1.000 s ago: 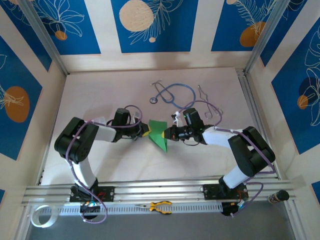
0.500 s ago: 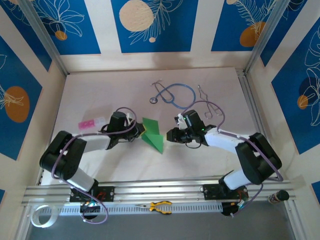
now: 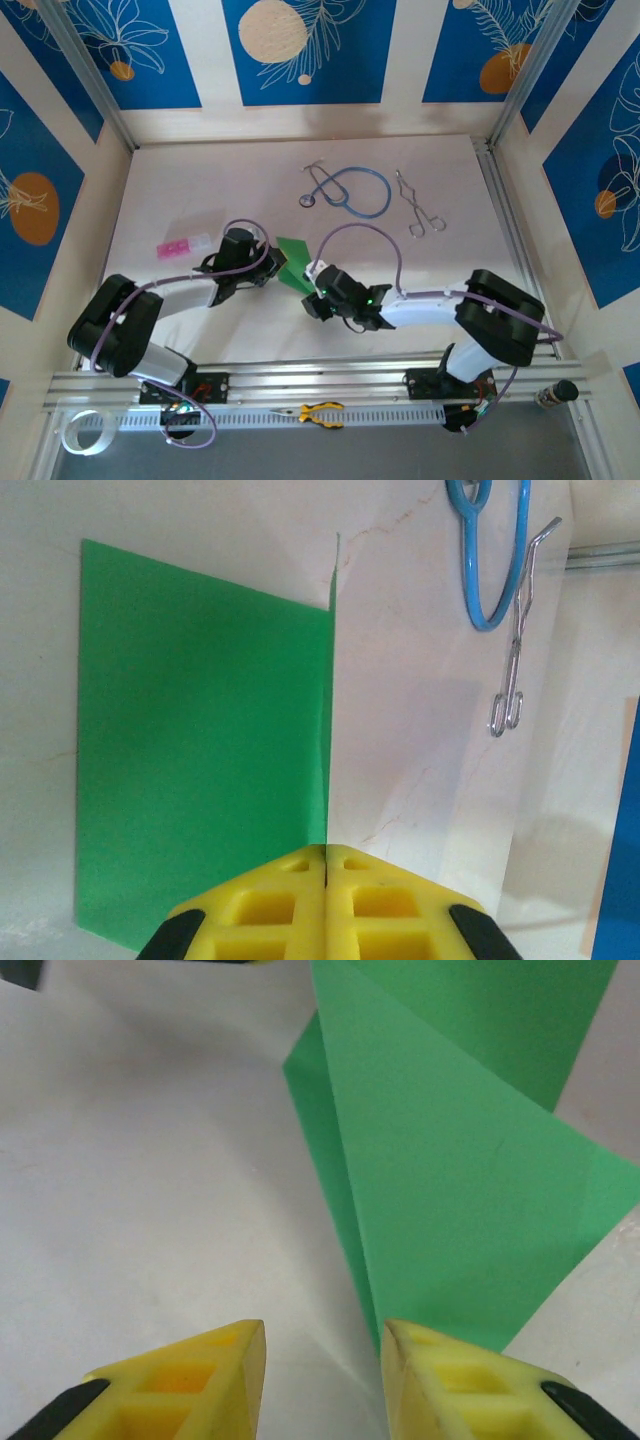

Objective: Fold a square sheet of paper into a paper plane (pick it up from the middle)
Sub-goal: Fourth fold the wing at the center of the table.

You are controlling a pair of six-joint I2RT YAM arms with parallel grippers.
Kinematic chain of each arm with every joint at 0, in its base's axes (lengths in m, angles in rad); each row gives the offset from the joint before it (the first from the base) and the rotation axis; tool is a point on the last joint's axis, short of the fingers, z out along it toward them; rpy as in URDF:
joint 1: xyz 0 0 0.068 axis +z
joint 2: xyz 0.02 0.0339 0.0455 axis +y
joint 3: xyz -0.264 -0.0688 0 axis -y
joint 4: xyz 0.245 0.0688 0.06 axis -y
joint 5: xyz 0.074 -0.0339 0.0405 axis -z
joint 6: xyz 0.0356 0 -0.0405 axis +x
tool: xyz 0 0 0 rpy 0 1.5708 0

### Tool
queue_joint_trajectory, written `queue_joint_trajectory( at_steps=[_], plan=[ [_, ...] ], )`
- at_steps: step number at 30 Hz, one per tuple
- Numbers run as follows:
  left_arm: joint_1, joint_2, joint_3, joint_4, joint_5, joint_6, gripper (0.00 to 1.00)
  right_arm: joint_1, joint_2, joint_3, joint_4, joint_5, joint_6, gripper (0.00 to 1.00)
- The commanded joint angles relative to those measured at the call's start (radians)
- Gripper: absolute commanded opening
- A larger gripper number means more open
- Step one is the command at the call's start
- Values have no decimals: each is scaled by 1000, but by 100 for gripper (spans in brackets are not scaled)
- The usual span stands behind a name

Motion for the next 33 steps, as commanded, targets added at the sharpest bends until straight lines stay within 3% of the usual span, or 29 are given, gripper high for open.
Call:
queue_joint_trajectory(
  at_steps=[1, 21, 33],
  plan=[
    [-11, 10, 5, -12, -3, -17, 0, 12, 48, 41, 54, 119, -77, 36],
    [-13, 13, 16, -20, 4, -17, 0, 4, 120, 52, 82, 136, -140, 23],
    [-14, 6, 28, -40, 8, -25, 0, 26, 120, 50, 128, 201, -205, 33]
  ],
)
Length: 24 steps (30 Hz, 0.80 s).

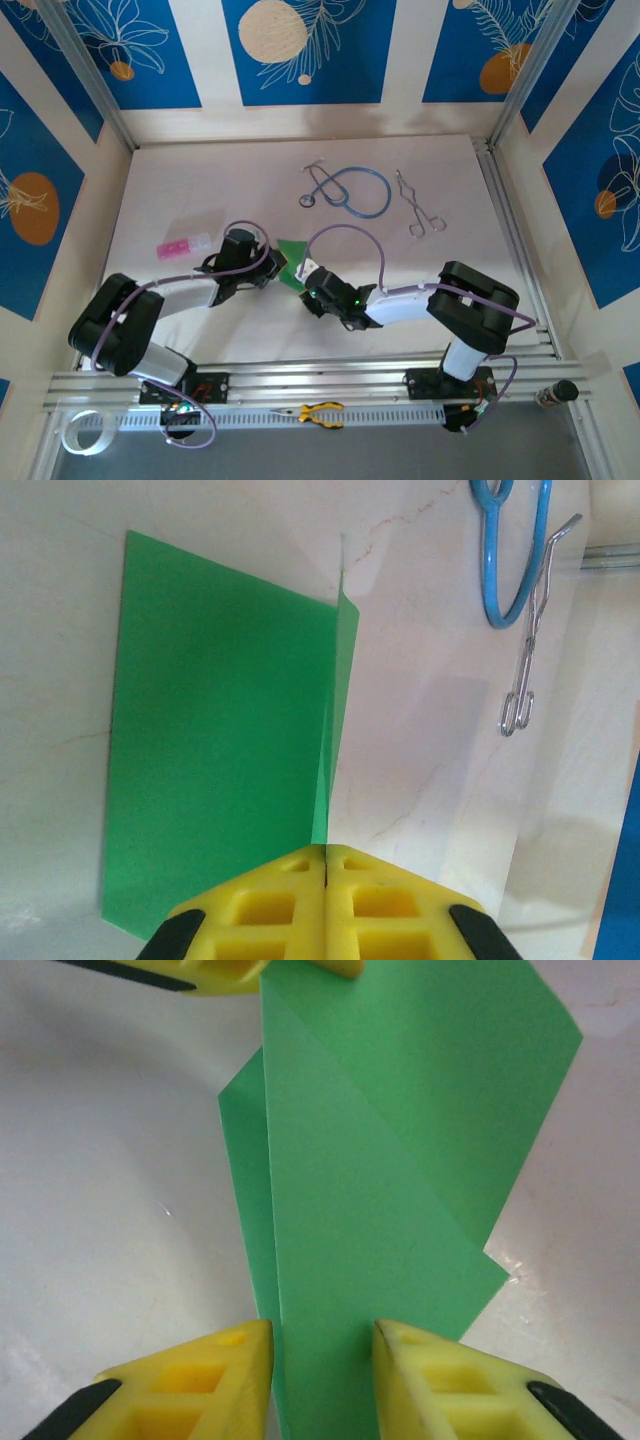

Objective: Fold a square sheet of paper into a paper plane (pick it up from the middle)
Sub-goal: Fourth fold the wing at the center of the table.

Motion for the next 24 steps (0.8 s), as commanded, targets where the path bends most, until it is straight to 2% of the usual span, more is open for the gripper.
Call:
queue_joint_trajectory(
  at_steps=[1, 6, 24],
  plan=[
    [-8, 0, 26, -18, 11, -11, 0, 18, 8, 17, 40, 73, -43, 33],
    [-9, -3, 25, -16, 13, -16, 1, 22, 17, 19, 37, 103, -65, 31],
    [-8, 3, 40, -40, 14, 5, 8, 10, 4, 3, 28, 78, -29, 19]
  ],
)
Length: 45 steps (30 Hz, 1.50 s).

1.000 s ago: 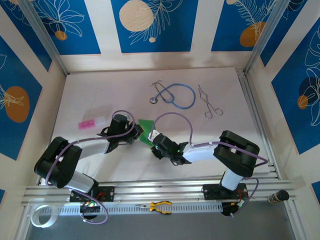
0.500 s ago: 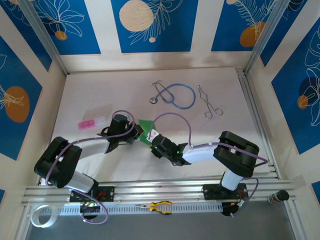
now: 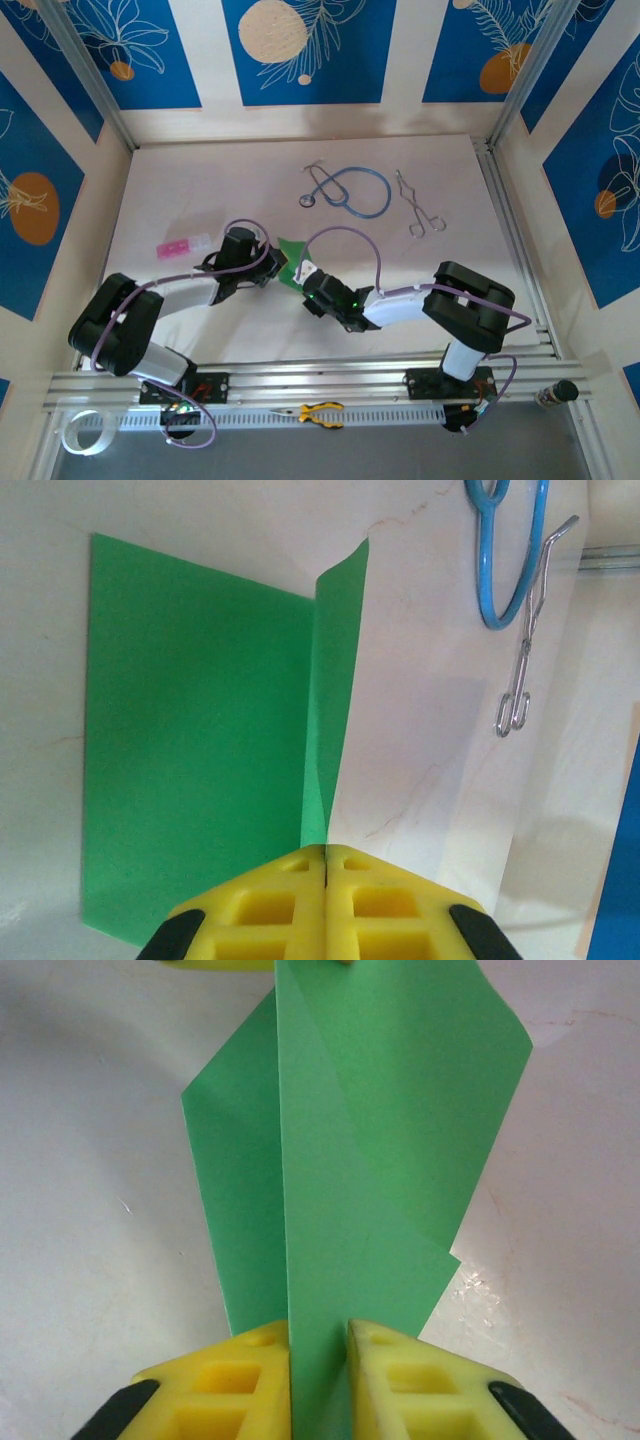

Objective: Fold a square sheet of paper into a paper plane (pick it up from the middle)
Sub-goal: Fourth fold the wing at the center of the table.

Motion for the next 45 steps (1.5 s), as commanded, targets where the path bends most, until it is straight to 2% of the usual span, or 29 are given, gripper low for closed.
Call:
queue_joint_trajectory(
  at_steps=[1, 9, 17, 23, 31, 36, 45],
  plan=[
    [-7, 3, 25, -22, 10, 12, 10, -7, -18, 1, 17, -3, 23, 17],
    [2, 12, 55, -71, 17, 55, 36, -24, -29, -20, 37, -40, 38, 12],
    [35, 77, 97, -86, 70, 88, 42, -44, -38, -34, 50, -102, 43, 12],
    [48, 97, 113, -88, 97, 97, 34, -53, -43, -34, 48, -125, 45, 13],
    [48, 89, 103, -78, 112, 86, 12, -57, -46, -23, 40, -116, 49, 16],
    [49, 89, 106, -79, 113, 84, 9, -60, -51, -23, 45, -119, 59, 18],
    [48, 98, 112, -71, 122, 74, 8, -62, -48, -14, 30, -128, 50, 21]
  ],
)
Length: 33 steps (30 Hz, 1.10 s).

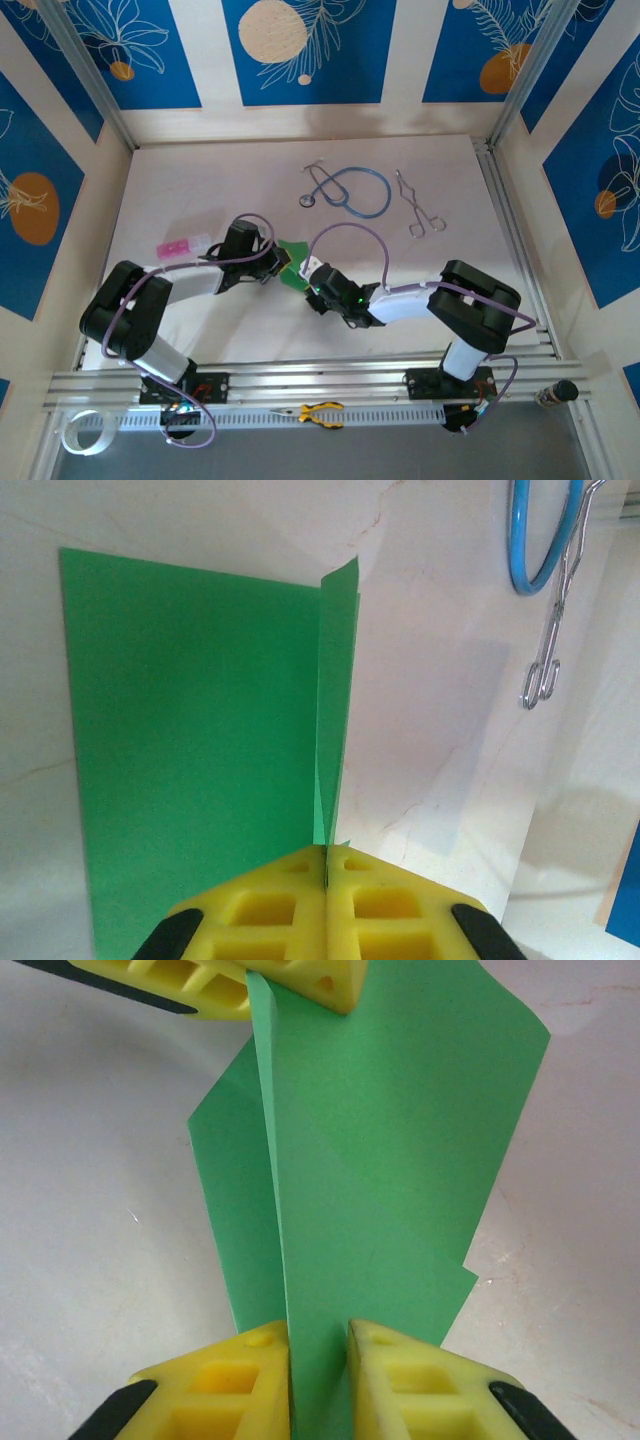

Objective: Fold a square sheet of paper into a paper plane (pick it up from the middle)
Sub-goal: Fourth fold the wing at the center of the table.

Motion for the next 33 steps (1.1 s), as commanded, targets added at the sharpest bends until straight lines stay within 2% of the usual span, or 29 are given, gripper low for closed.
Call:
queue_joint_trajectory(
  at_steps=[1, 9, 17, 26, 33],
  plan=[
    [8, 8, 27, 3, 21, -6, 8, -6, -22, 9, 6, -16, 5, 20],
    [8, 3, 32, -10, 15, -1, 9, -5, -25, 4, -9, -20, 22, 13],
    [8, -22, 33, -35, -6, 7, 27, -18, -31, 0, -14, -60, 44, 9],
    [9, -102, 35, -126, -86, 42, 43, -42, -11, 10, -32, -126, 96, 9],
    [9, -152, 49, -194, -121, 75, 46, -77, -5, 21, -38, -241, 149, 8]
  ],
)
